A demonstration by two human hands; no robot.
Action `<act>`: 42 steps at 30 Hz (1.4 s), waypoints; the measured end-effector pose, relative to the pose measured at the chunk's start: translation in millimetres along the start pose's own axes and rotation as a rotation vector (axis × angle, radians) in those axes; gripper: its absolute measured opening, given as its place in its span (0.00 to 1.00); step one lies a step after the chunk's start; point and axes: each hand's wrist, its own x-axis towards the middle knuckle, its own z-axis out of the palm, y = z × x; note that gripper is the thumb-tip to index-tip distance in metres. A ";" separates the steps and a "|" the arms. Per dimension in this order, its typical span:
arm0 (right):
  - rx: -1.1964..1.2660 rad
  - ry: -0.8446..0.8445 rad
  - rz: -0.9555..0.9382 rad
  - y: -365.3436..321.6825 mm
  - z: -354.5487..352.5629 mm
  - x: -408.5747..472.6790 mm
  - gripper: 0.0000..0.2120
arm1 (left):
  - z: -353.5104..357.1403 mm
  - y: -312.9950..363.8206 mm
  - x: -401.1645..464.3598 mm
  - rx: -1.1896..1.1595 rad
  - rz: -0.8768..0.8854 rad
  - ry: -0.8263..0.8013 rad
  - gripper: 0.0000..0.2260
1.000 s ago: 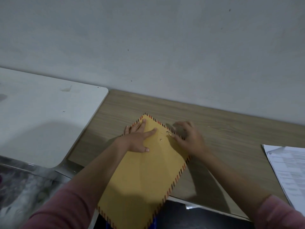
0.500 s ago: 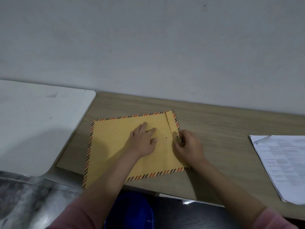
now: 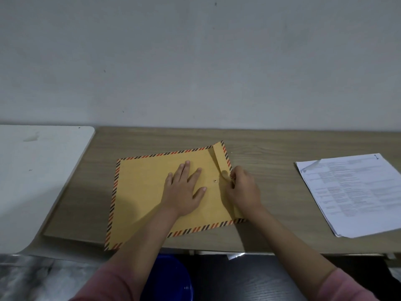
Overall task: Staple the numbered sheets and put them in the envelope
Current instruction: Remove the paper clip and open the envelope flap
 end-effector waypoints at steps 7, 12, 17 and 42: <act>-0.012 0.009 -0.134 65.6 -46.5 -16.8 0.17 | 8.3 42.5 6.8 0.039 0.099 0.000 0.32; -0.119 -0.128 -0.305 73.5 -60.9 -15.2 0.23 | 6.9 37.7 7.6 0.061 0.127 -0.017 0.33; -0.364 -0.356 -0.533 60.8 -58.8 -15.4 0.27 | 6.1 35.4 8.1 0.067 0.129 -0.006 0.34; 0.158 -0.234 -0.309 135.5 -61.5 -29.0 0.20 | 6.1 141.7 8.7 -0.069 -0.096 -0.028 0.38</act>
